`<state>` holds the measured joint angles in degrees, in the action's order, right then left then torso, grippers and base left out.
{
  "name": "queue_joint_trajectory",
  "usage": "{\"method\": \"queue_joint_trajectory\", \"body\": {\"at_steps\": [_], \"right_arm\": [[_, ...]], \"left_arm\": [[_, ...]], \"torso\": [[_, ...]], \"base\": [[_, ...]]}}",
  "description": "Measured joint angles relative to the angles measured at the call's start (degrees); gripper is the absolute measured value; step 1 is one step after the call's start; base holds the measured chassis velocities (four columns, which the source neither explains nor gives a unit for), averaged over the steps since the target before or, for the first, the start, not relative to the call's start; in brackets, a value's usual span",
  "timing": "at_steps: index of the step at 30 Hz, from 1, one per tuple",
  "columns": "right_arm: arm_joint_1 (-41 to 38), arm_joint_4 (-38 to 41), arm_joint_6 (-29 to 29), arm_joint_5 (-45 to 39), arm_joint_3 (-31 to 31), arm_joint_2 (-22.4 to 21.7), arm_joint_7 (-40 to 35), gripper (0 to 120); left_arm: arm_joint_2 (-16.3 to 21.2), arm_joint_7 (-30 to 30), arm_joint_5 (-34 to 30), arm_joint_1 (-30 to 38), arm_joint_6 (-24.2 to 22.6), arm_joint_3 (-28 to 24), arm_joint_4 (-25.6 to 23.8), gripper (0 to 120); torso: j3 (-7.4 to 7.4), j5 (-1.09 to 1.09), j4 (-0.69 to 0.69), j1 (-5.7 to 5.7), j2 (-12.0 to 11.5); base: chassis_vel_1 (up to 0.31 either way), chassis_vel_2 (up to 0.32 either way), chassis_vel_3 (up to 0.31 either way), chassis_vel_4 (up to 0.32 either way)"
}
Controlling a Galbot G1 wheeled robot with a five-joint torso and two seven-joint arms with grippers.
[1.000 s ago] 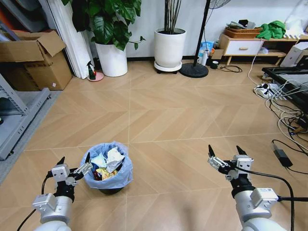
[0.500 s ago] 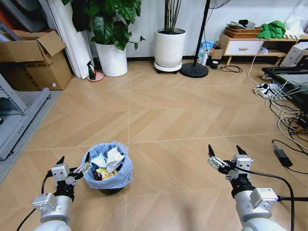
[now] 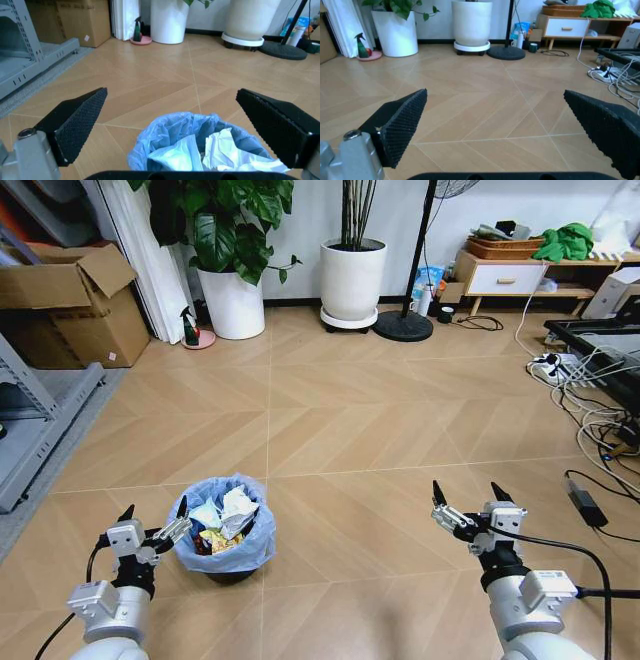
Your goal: Pick up the trash bin and place the garbage on the floor into it.
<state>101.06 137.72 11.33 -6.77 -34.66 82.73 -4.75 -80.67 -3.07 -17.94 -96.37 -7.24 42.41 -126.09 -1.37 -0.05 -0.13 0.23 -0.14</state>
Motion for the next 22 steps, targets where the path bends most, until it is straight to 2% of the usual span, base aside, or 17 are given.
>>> {"method": "queue_joint_trajectory", "body": {"at_steps": [22], "right_arm": [[0.0,-0.1,0.0,0.0,0.0,0.0,0.0,100]], "left_arm": [[0.0,0.0,0.0,0.0,0.0,0.0,0.0,100]], "torso": [[0.0,0.0,0.0,0.01,0.0]], "base": [[0.0,0.0,0.0,0.0]]}}
